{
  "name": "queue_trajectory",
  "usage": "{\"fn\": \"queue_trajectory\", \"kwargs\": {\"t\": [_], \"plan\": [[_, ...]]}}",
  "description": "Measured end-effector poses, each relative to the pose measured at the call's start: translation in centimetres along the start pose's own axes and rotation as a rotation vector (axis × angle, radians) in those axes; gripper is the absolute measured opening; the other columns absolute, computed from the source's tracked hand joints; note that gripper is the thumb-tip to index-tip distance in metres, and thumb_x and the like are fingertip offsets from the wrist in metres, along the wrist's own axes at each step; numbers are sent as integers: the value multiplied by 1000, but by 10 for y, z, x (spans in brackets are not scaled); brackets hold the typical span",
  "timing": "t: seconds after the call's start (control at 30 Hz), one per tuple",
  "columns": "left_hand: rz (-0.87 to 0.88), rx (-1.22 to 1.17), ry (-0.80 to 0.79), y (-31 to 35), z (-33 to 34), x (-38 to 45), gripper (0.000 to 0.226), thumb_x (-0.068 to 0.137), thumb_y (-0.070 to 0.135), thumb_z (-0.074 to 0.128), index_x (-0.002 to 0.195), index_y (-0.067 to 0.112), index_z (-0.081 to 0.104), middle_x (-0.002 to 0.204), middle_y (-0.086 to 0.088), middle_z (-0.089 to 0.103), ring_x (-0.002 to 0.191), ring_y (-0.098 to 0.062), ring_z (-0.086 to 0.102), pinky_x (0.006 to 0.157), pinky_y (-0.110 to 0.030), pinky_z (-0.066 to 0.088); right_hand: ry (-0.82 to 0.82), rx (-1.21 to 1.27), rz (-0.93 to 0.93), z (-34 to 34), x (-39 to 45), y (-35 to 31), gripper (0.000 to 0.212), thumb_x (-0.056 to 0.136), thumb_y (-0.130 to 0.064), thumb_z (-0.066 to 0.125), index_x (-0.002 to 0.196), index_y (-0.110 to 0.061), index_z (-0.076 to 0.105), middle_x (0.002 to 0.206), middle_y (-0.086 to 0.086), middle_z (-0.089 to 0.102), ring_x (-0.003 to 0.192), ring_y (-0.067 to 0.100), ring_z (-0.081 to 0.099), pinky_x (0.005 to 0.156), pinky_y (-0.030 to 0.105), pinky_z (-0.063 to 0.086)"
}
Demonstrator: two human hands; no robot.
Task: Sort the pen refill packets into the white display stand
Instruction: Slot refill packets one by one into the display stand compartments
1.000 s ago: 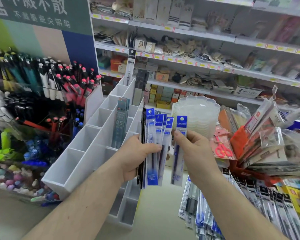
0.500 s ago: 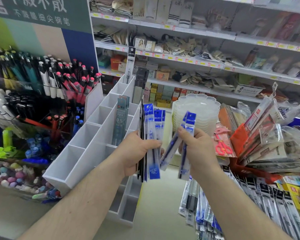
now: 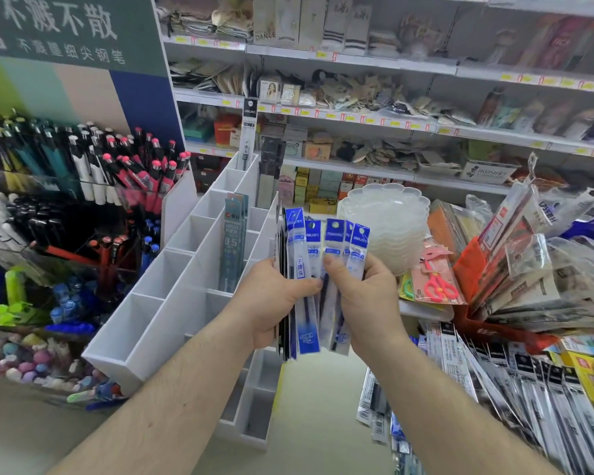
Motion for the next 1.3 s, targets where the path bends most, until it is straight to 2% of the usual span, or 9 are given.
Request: {"fn": "queue_trajectory", "kwargs": {"t": [0.13,0.3,0.43,0.6,0.73,0.93,1.03,1.17,1.3], "plan": [[-13,0,-36,1,4,-5,30,87,7,72,115,11,63,100,-14,75,90,-34,74,85,-55,58,26,-34,13,-4,3,-2,8,93,-16,67,101,-14,68,96,6,77,89,24,74,80,51,60],[-10,15,-40,3,5,-9,30,87,6,71,116,10,63,100,-15,75,91,-35,74,87,-56,57,-37,-88,3,1,0,-3,16,95,-20,64,110,-14,62,100,5,76,90,21,74,76,44,62],[59,-12,30,10,-12,-14,34,89,0,67,121,5,58,98,-12,76,87,-31,74,82,-50,60,29,-51,38,-12,10,-1,8,96,-12,62,104,-12,63,86,8,74,74,19,74,65,37,61],[133,-58,121,11,-37,-27,27,90,-5,62,114,7,58,88,-9,77,72,-21,74,58,-29,59,67,207,273,-23,23,27,14,96,3,51,94,-10,55,57,10,64,46,13,63,43,24,51],[184,-41,205,12,-51,-26,31,89,-6,63,118,4,58,89,-9,77,71,-21,74,61,-29,59,31,342,504,-18,25,69,5,98,-9,57,94,-9,60,63,8,64,46,11,62,46,20,53],[205,-108,240,11,-56,-27,27,89,-7,62,115,0,57,83,-7,76,67,-22,73,58,-29,58,12,462,815,-18,13,112,21,96,-23,63,92,-2,62,76,11,64,45,15,62,46,21,55],[220,-135,247,12,-57,-28,18,91,-7,60,103,6,62,79,-5,75,67,-21,72,58,-28,58,21,430,842,-19,12,122,20,96,-20,63,99,-1,61,82,12,67,47,18,66,50,25,57],[211,-142,229,8,-56,-29,23,91,-5,61,111,4,58,81,-4,76,67,-20,72,60,-29,58,8,395,835,-16,16,121,25,100,-17,55,82,-2,62,68,10,69,50,19,67,51,27,57],[211,-166,205,7,-56,-28,27,90,-6,61,116,0,56,83,-6,75,67,-21,71,61,-29,58,25,330,735,-5,35,113,24,96,-13,48,73,-11,52,54,2,54,47,17,53,53,25,44]]}}
Point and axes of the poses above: each hand's wrist, its own x-axis towards the middle knuckle, its own z-axis out of the palm, y = z × x, the point moved 8 cm from there along x, towards the middle knuckle
